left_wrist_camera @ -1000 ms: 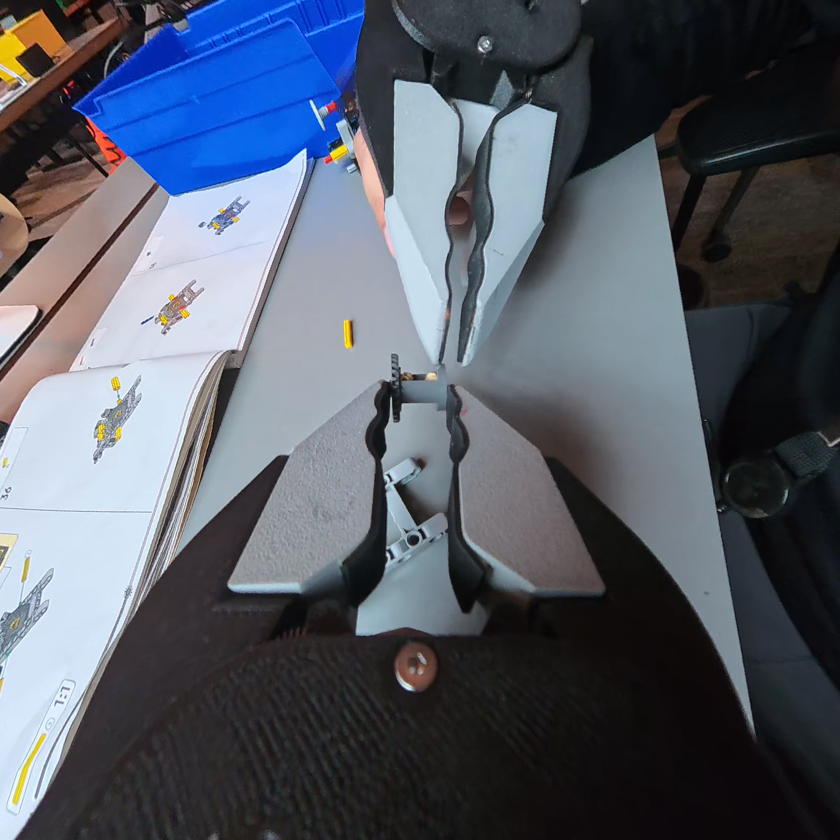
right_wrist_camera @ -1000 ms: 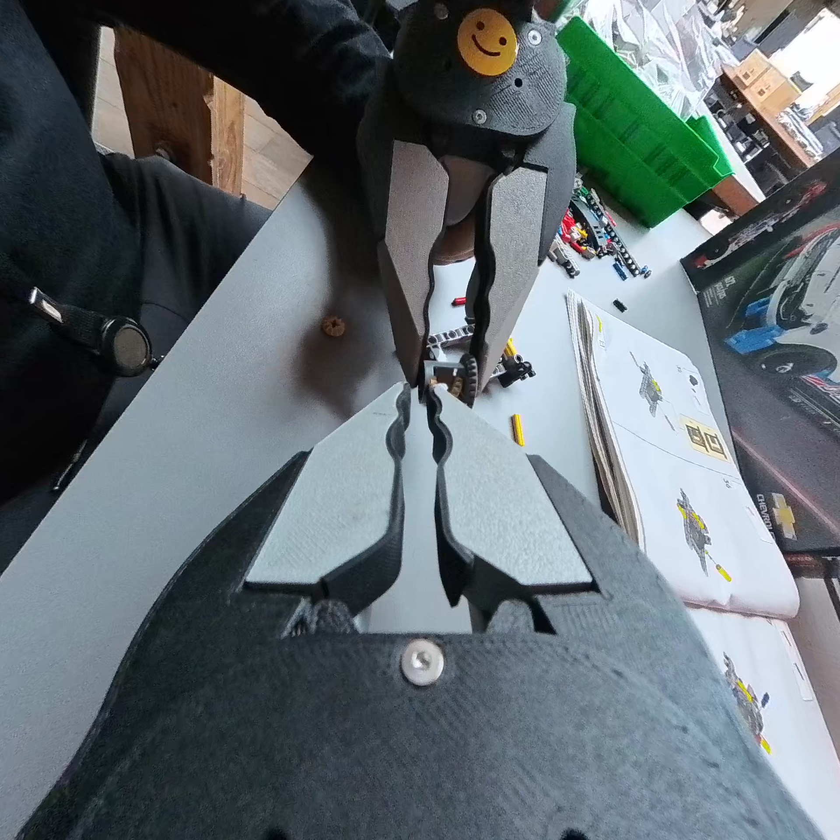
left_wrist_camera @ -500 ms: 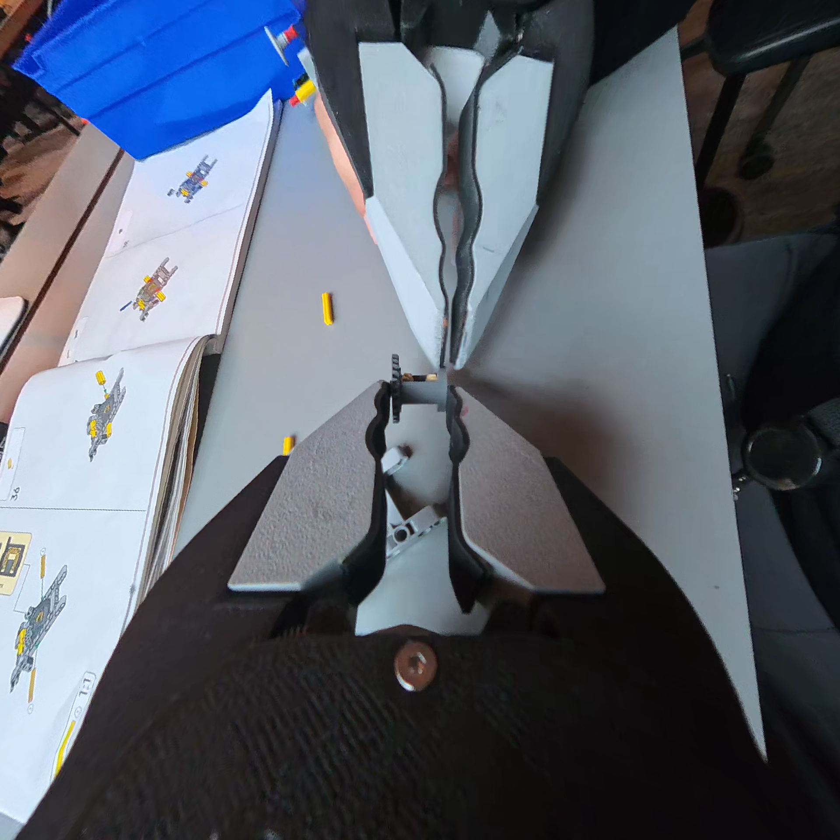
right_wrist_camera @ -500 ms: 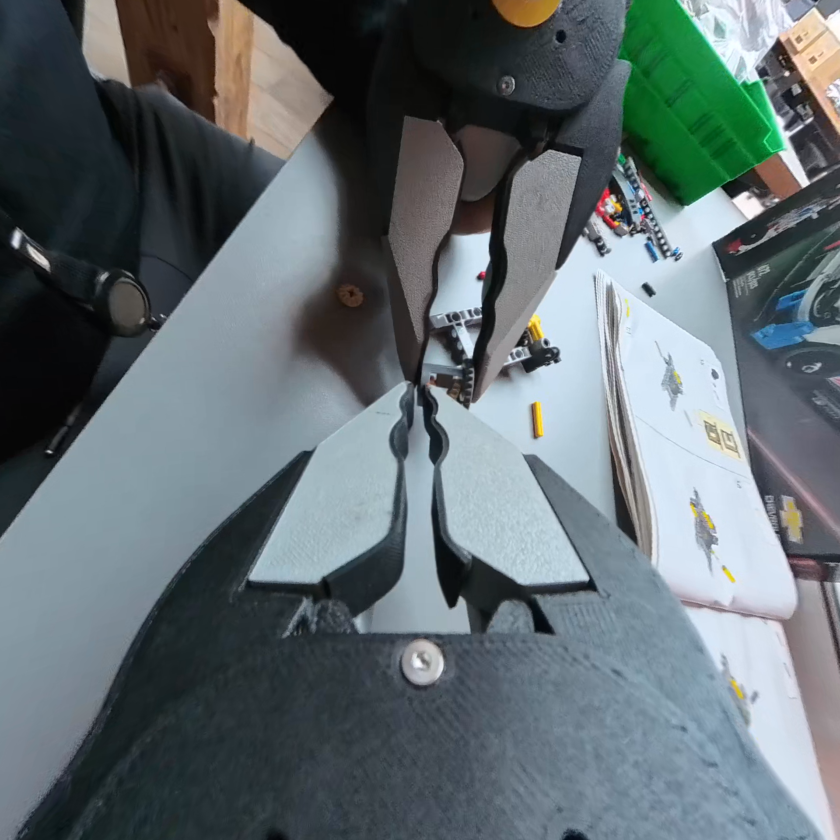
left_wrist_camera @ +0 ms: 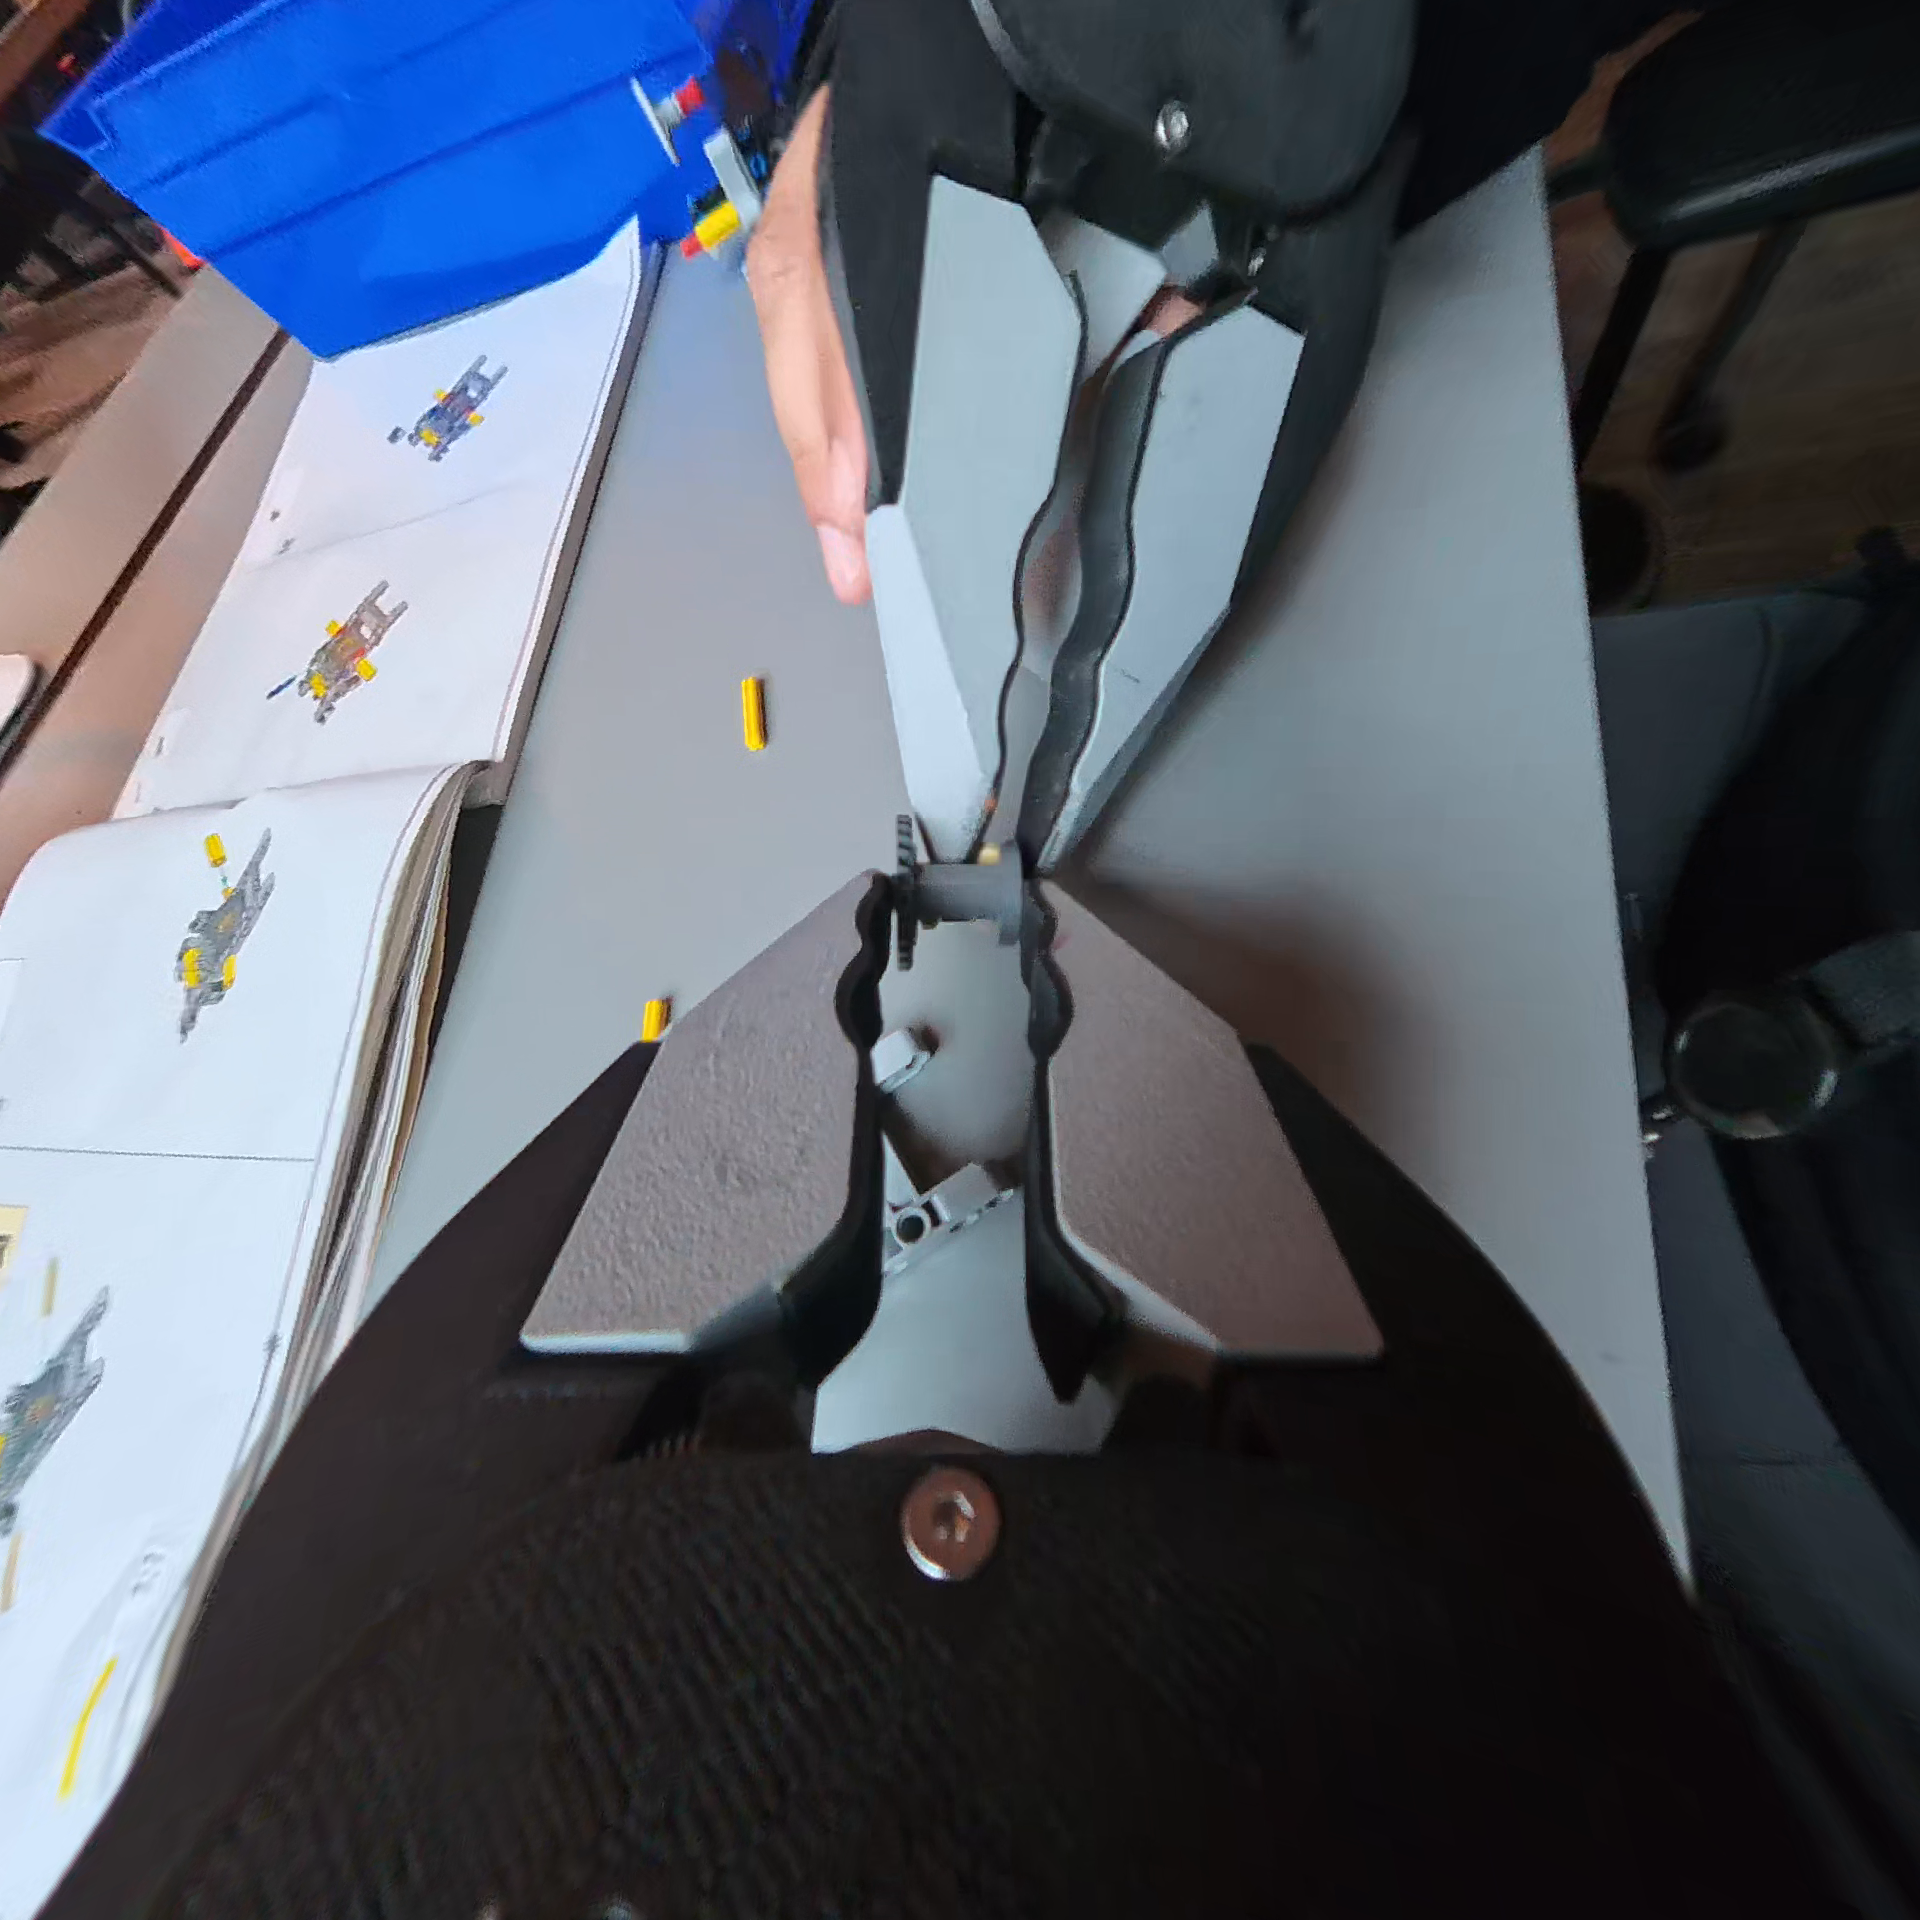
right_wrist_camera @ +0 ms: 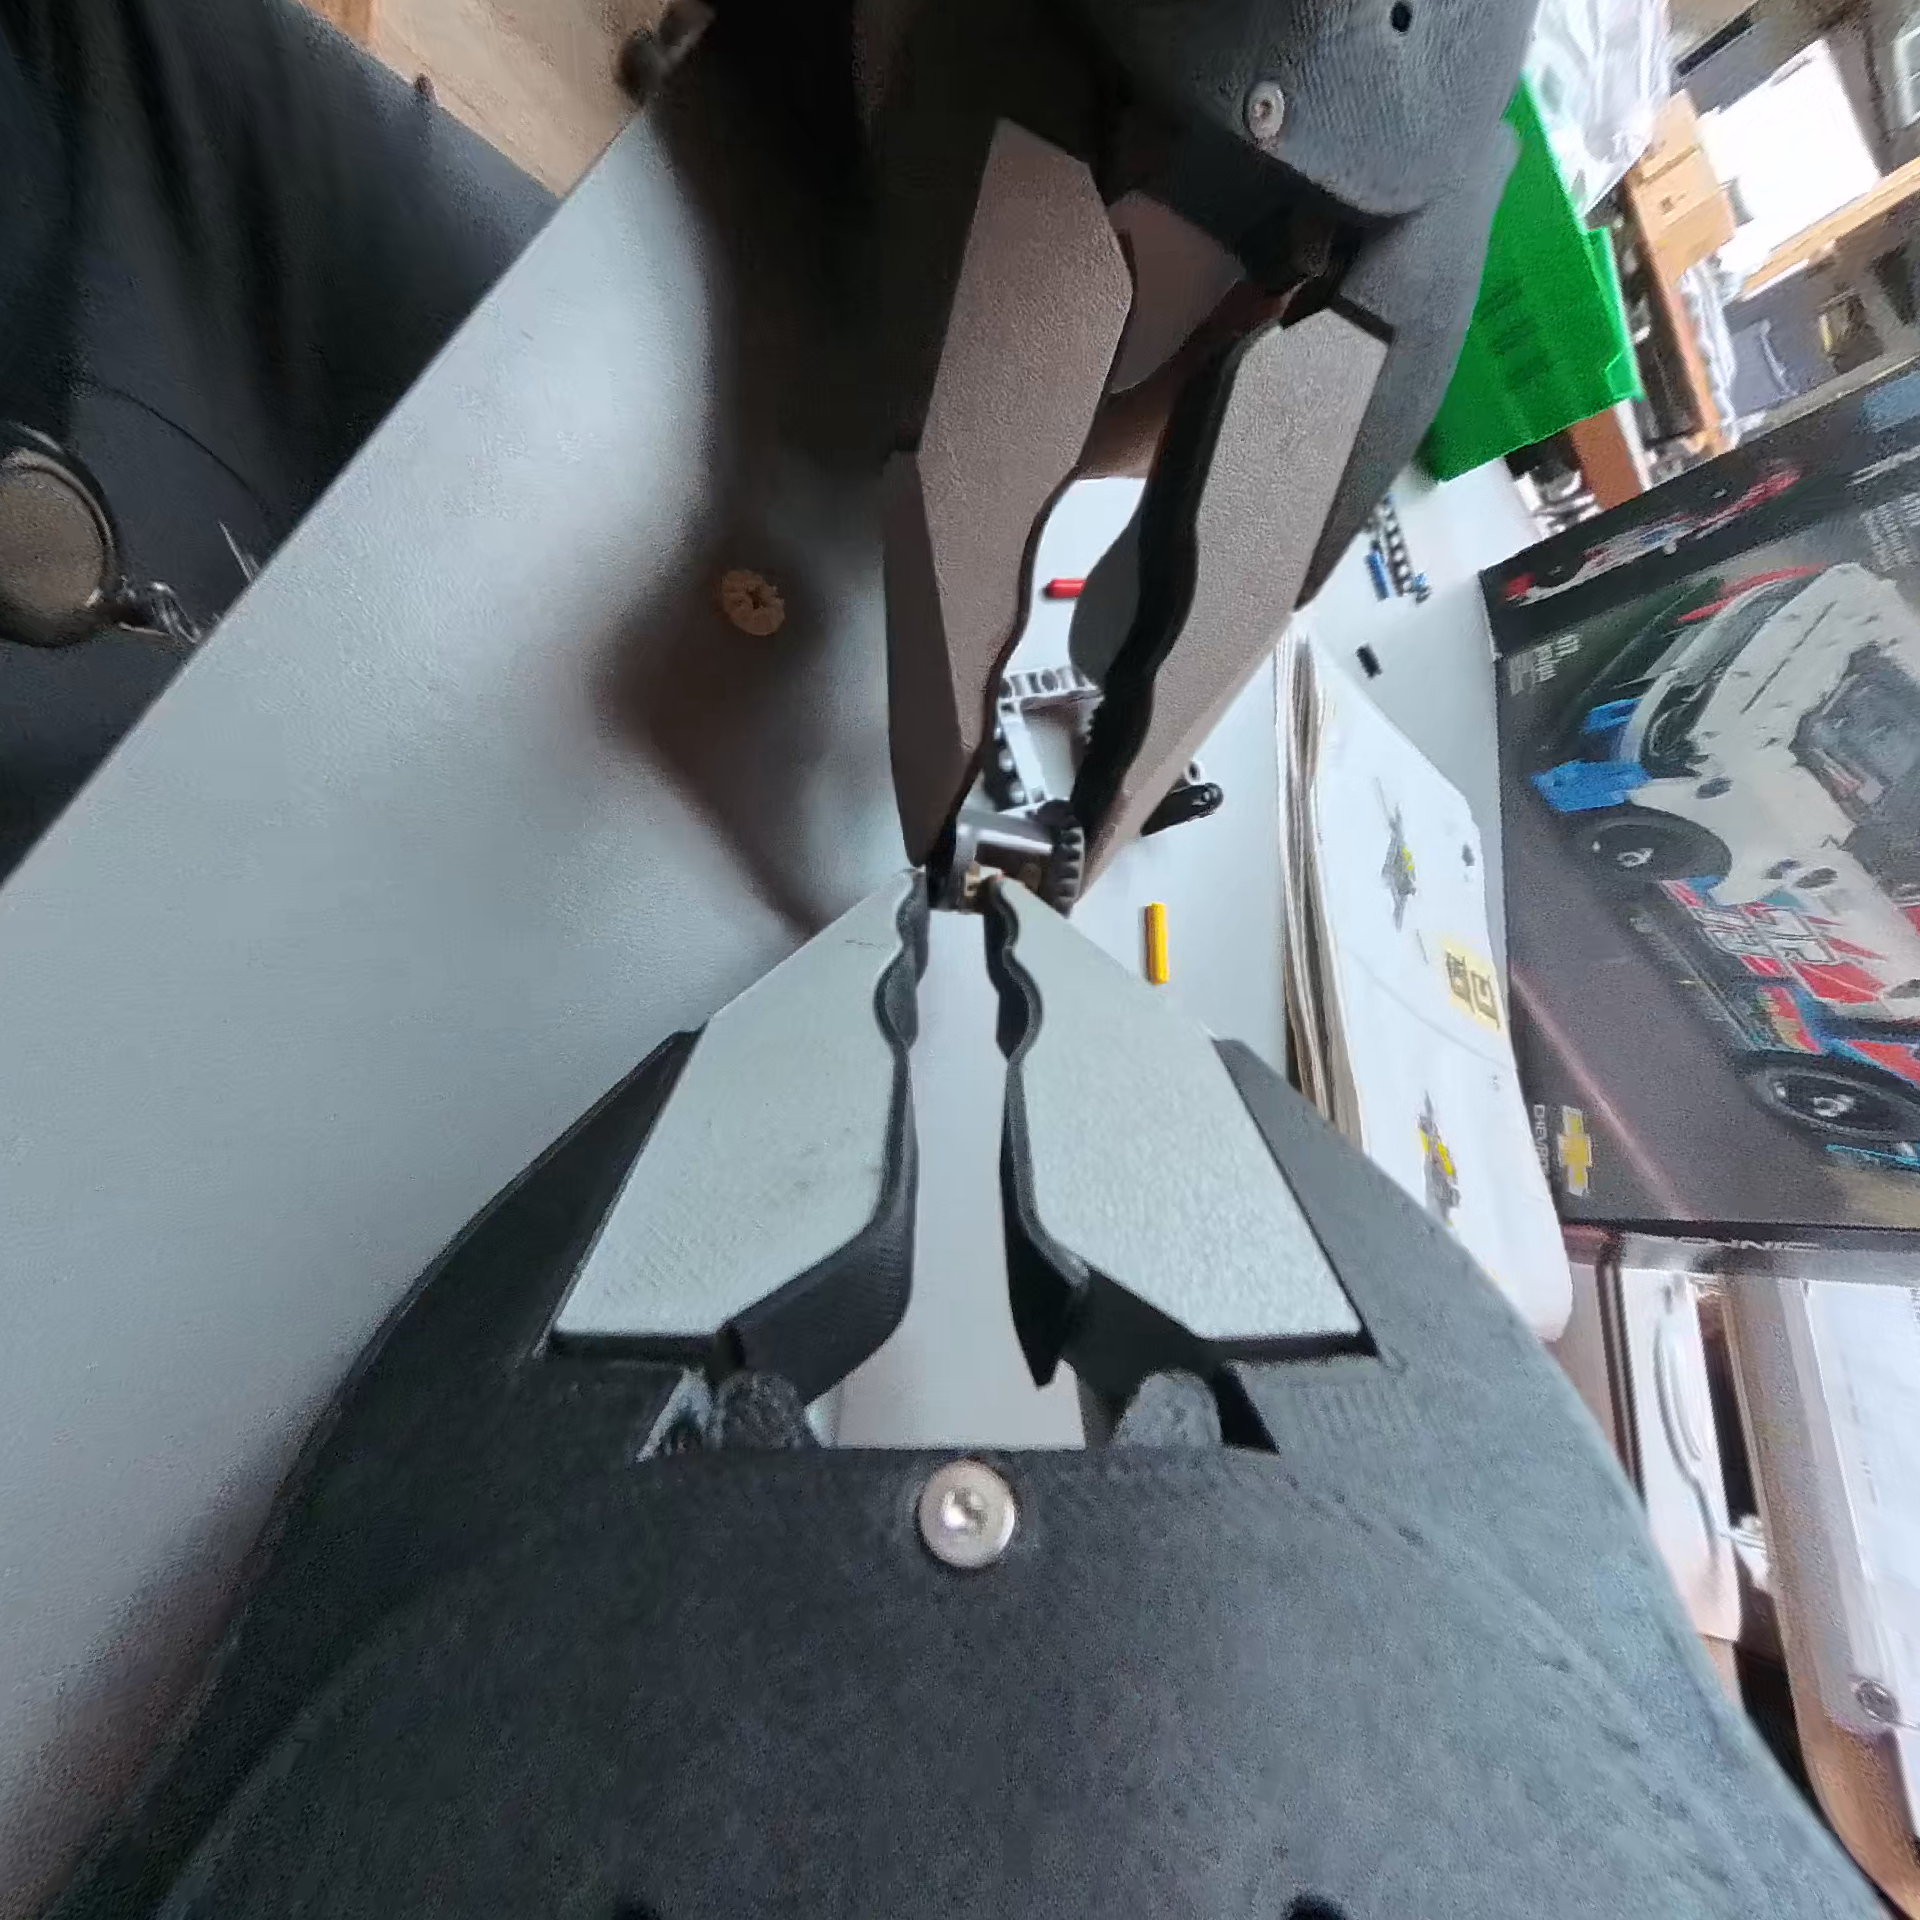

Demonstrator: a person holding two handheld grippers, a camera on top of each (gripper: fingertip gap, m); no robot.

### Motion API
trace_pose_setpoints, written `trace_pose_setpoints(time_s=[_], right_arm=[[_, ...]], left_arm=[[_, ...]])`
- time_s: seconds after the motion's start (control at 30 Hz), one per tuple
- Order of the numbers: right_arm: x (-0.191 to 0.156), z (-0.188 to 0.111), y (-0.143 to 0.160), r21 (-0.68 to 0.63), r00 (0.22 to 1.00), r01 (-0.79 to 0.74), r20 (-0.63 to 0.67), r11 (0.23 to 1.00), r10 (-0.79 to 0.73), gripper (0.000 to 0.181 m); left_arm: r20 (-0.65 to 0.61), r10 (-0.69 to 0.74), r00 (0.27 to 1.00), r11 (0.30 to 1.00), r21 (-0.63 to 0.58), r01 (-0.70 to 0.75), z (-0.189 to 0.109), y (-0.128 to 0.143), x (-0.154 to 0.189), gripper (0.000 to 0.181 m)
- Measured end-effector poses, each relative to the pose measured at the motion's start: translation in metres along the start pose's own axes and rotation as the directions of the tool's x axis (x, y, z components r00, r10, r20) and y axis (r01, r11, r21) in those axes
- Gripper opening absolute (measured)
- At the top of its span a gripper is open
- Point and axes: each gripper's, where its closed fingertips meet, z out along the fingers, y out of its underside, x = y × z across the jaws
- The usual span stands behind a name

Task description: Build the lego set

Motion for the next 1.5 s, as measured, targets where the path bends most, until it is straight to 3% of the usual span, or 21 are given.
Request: trace_pose_setpoints(time_s=[0.17,0.4,0.67,0.97,1.13,1.37,1.5], right_arm=[[0.013,-0.013,-0.005,0.09,0.981,-0.19,0.051,0.978,0.186,0.012],[0.016,-0.012,-0.008,0.122,0.946,-0.32,0.103,0.94,0.308,0.01],[0.033,-0.004,-0.006,0.108,0.889,-0.456,0.024,0.883,0.457,0.023],[0.037,-0.008,-0.015,0.17,0.898,-0.43,-0.024,0.887,0.44,0.026],[0.029,-0.009,-0.02,0.193,0.9,-0.434,0.048,0.88,0.433,0.018],[0.048,-0.015,-0.017,0.218,0.915,-0.38,-0.053,0.899,0.399,0.019],[0.045,-0.012,-0.014,0.205,0.917,-0.38,-0.039,0.902,0.396,0.021]], left_arm=[[-0.015,-0.066,0.998,0.995,0.075,0.067,-0.007,-0.008,-0.005,0.022],[-0.005,-0.084,0.996,0.992,0.099,0.084,-0.008,-0.012,-0.008,0.022],[0.098,-0.22,0.971,0.972,0.106,0.21,-0.007,-0.011,-0.03,0.021],[0.085,-0.247,0.965,0.96,0.155,0.232,-0.01,-0.017,-0.031,0.021],[0.05,-0.216,0.975,0.967,0.149,0.206,-0.011,-0.016,-0.025,0.021],[0.08,-0.221,0.972,0.965,0.166,0.206,-0.016,-0.011,-0.036,0.021],[0.088,-0.223,0.971,0.96,0.195,0.203,-0.019,-0.014,-0.037,0.021]])
